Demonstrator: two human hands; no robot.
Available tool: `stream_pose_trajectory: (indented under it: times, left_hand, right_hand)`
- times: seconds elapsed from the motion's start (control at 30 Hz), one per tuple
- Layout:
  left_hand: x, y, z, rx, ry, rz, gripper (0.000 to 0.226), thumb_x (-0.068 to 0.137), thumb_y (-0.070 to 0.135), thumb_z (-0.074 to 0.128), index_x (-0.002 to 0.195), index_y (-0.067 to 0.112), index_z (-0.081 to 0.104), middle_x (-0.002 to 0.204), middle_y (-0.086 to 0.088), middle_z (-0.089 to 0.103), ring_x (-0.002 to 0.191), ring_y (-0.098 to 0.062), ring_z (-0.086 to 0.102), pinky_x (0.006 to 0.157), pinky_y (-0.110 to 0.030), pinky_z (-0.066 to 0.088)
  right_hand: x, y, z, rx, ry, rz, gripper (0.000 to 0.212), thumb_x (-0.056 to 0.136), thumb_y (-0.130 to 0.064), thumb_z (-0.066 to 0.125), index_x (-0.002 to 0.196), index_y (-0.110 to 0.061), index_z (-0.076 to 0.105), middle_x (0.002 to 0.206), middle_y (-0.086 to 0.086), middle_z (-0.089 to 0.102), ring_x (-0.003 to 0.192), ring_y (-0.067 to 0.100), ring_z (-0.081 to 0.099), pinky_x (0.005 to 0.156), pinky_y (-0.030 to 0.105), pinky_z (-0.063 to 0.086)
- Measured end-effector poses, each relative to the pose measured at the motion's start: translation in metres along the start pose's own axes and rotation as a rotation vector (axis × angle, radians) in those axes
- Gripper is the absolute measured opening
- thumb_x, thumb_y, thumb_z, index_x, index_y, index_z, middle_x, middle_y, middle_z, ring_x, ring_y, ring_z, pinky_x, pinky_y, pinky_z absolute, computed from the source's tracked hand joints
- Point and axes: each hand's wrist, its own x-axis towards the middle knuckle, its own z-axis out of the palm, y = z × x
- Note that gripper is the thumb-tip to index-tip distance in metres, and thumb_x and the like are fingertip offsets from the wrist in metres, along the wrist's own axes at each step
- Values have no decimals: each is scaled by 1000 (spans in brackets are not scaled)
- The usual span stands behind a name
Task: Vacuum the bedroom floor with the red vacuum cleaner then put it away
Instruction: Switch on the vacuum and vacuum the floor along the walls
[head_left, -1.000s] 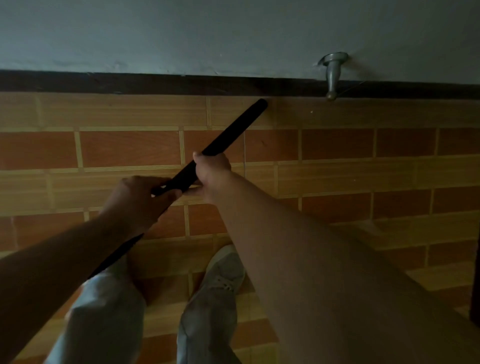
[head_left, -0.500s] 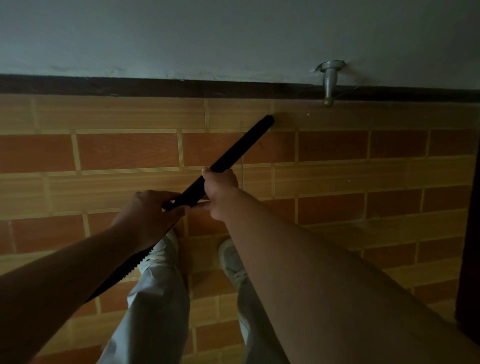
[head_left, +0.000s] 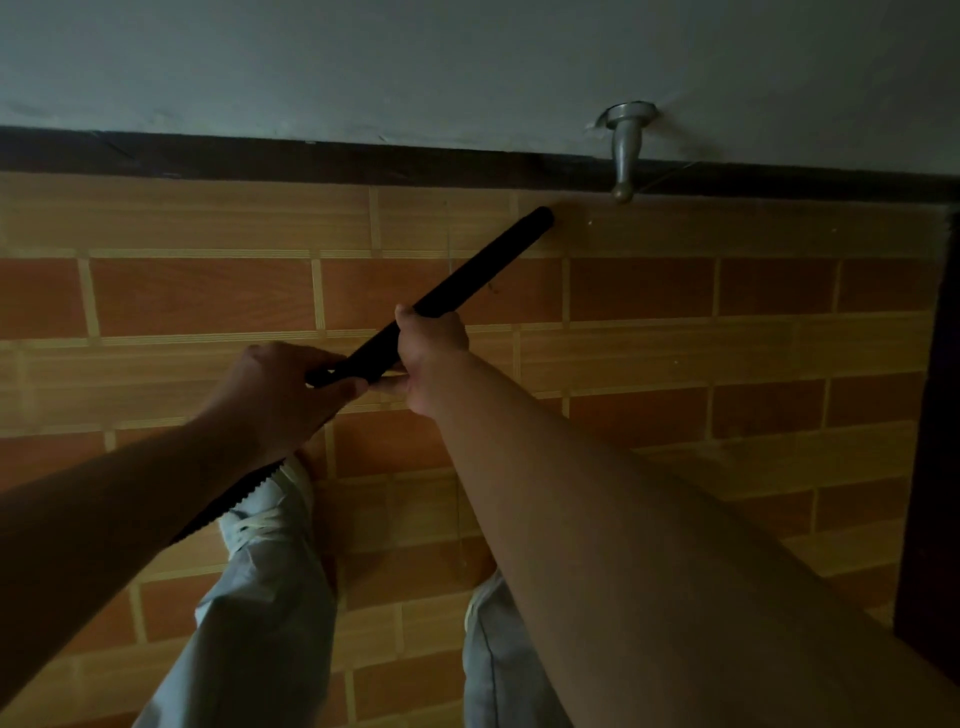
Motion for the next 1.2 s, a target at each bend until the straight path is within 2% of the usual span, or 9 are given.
stream_pose_trajectory:
  times: [0.3,0.4,0.53,0.67,0.8,1.03,1.2]
  left_hand:
    - [-1,29,30,22,-23,-20,31,91,44,68,121,36,70,69,2,74,59,-28,72,57,-53,60]
    - [7,47,35,30,-18,-21,32,92,44,67,122,35,70,70,3,74,61,-26,72,60,-51,60]
    - [10,65,46,20,-12,-6,29,93,42,67,121,35,71,66,1,74,59,-26,71,57,-49,60]
    - [-1,67,65,27,-25,-27,33,92,42,67,124,35,69,72,2,74,59,-30,72,55,-54,61]
    - [-11,67,80,44,-43,-40,34,93,41,66,126,35,68,81,7,74,59,-30,71,53,-51,58]
    - [8,90,71,80,38,-33,34,94,43,64,127,34,67,73,2,75,61,-28,72,57,-53,60]
    - [4,98,76,65,33,-41,33,94,37,67,127,32,68,69,1,75,58,-25,72,55,-45,61]
  right_hand:
    - [5,-2,-42,28,28,22,42,106,-28,57,144,-22,41,132,12,56,109,37,64,69,60,63]
    - [8,-15,-55,31,24,2,43,106,-28,57,145,-22,41,134,13,55,113,38,64,68,59,63]
    - [14,-24,-73,20,20,-33,44,106,-28,56,146,-21,39,133,14,56,104,35,64,67,59,64]
    - [18,-12,-86,-43,32,-33,46,106,-31,57,147,-23,38,132,13,57,114,39,64,73,60,63]
    - [23,0,-97,-72,17,-16,49,106,-33,56,149,-23,35,135,12,55,117,39,61,77,59,63]
    - [27,-29,-99,-19,-26,-66,47,106,-30,56,148,-21,36,134,14,57,111,39,66,70,59,64]
    - [23,-27,-107,0,-44,-52,46,106,-30,56,147,-21,37,134,13,58,112,39,66,70,59,63]
